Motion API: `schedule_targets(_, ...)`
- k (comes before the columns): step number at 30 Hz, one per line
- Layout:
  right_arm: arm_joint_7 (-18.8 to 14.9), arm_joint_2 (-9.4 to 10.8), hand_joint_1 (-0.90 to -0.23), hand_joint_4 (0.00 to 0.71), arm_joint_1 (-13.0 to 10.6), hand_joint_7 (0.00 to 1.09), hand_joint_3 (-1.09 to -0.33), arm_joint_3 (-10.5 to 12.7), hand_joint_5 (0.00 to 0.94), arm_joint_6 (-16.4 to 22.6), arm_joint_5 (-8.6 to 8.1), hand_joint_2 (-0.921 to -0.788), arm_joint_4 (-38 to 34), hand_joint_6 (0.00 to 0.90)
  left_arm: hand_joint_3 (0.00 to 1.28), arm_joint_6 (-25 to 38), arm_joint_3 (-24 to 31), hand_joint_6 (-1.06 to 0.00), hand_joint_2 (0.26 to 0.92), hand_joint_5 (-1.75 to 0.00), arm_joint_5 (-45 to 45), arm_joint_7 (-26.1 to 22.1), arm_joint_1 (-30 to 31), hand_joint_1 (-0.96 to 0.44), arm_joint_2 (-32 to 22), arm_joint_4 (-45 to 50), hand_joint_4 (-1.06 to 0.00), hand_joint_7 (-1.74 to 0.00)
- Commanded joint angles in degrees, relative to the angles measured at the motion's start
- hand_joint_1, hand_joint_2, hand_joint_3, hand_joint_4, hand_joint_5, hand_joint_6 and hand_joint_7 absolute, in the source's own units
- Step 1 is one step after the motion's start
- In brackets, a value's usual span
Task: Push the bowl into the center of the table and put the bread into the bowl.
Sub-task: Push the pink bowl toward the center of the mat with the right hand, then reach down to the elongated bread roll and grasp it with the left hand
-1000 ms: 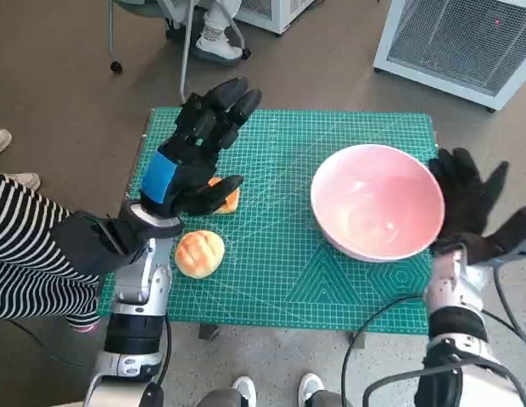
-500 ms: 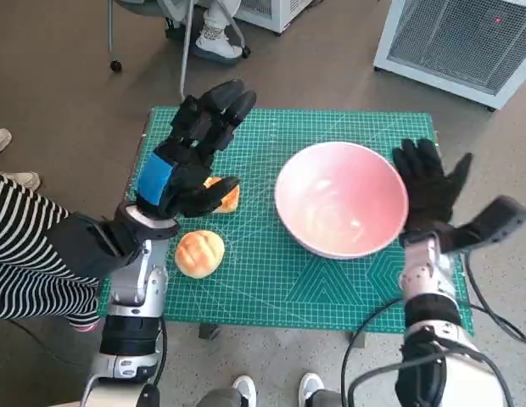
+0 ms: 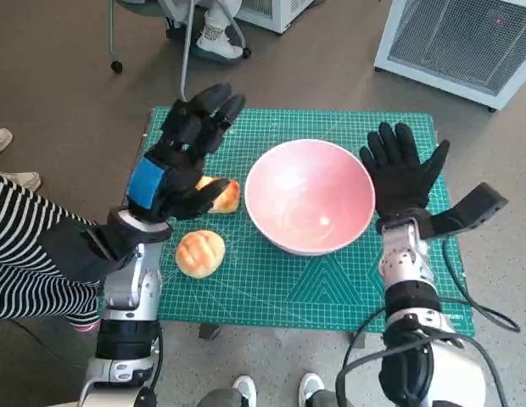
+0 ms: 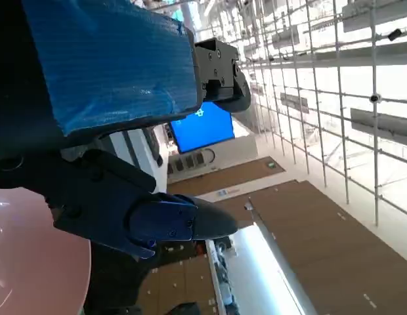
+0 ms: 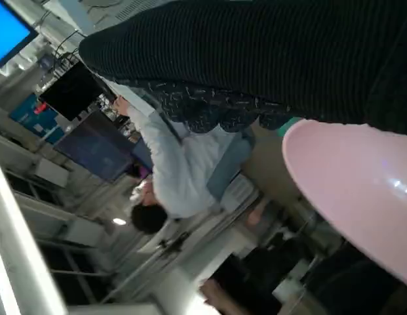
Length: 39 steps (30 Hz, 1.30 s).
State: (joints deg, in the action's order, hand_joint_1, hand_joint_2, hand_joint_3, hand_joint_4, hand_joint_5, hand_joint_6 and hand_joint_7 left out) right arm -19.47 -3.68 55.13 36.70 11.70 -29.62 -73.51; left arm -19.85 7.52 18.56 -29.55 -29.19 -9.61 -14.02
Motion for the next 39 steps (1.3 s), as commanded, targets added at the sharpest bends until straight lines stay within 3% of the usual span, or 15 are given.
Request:
schedule_targets(1,0.4,1.3,-0.672,0.152,0.7,0.35,-0.882,1.2,0.0,-1.6,-1.46,-0.921,-1.2,0.083,0.28,-1.5,0.5,0.0,0.921,-0.11,0.0,-0.4,1.1,-0.66,-0.6,0.2,-0.16,-0.55)
schedule_targets(6,0.0,1.5,-0.656,0.122,1.2,0.34,-0.874,1.7,0.0,-2.2,-1.66,-0.921,-1.3,0.066,0.28,-1.9,0.6,0.0,0.921,-0.1,0.0,-0.2,1.4,-0.66,-0.6,0.0,-0.17,-0.53)
schedule_targets(10,-0.5,0.8,-0.65,0.107,0.9,0.33,-0.878,0.9,0.0,-2.0,-0.79,-0.921,-1.0,0.057,0.28,-2.4,0.6,-0.01,0.921,-0.09,-0.3,0.1,1.6,-0.66,-0.4,-0.3,-0.17,-0.52)
schedule_targets(12,0.1,0.0,-0.649,0.107,0.6,0.33,-0.88,-0.8,0.001,-0.8,1.13,-0.921,-0.7,0.058,0.28,-2.7,0.5,-0.01,0.921,-0.08,-0.5,0.2,1.6,-0.66,-0.3,-0.5,-0.17,-0.52)
schedule_targets(16,3.0,-2.1,-0.645,0.133,-0.5,0.35,-0.89,-7.3,0.014,5.5,9.02,-0.921,0.7,0.086,0.28,-2.9,0.2,-0.01,0.921,-0.08,-0.7,0.5,1.3,-0.66,0.1,-1.0,-0.18,-0.52)
schedule_targets(18,3.8,-2.9,-0.647,0.148,-0.9,0.35,-0.888,-10.0,0.02,8.6,12.19,-0.921,1.5,0.103,0.28,-2.7,0.1,-0.01,0.921,-0.07,-0.6,0.6,1.0,-0.65,0.3,-1.3,-0.18,-0.52)
schedule_targets(24,2.4,-5.0,-0.673,0.179,-2.3,0.36,-0.858,-15.8,0.027,16.9,18.2,-0.921,5.3,0.122,0.29,-2.2,-0.6,-0.02,0.921,-0.07,-0.9,1.6,-0.3,-0.65,1.4,-1.8,-0.18,-0.52)
schedule_targets(29,-0.1,-6.3,-0.688,0.187,-3.9,0.36,-0.838,-18.4,0.025,22.7,19.86,-0.921,9.9,0.117,0.3,-1.6,-1.6,0.0,0.921,-0.06,-1.6,2.8,-1.2,-0.64,2.3,-1.0,-0.19,-0.57)
schedule_targets(34,-2.5,-6.0,-0.707,0.19,-7.1,0.39,-0.781,-19.9,0.021,26.5,18.53,-0.921,18.1,0.147,0.31,-0.9,-2.7,0.0,0.921,-0.05,-1.8,3.2,-2.3,-0.64,2.7,-0.5,-0.19,-0.59)
schedule_targets(39,-3.3,-5.4,-0.744,0.201,-11.4,0.41,-0.741,-22.1,0.022,27.3,18.31,-0.921,27.6,0.163,0.32,-0.4,-3.1,0.0,0.921,-0.05,-1.3,3.0,-3.3,-0.64,2.9,-0.3,-0.19,-0.59)
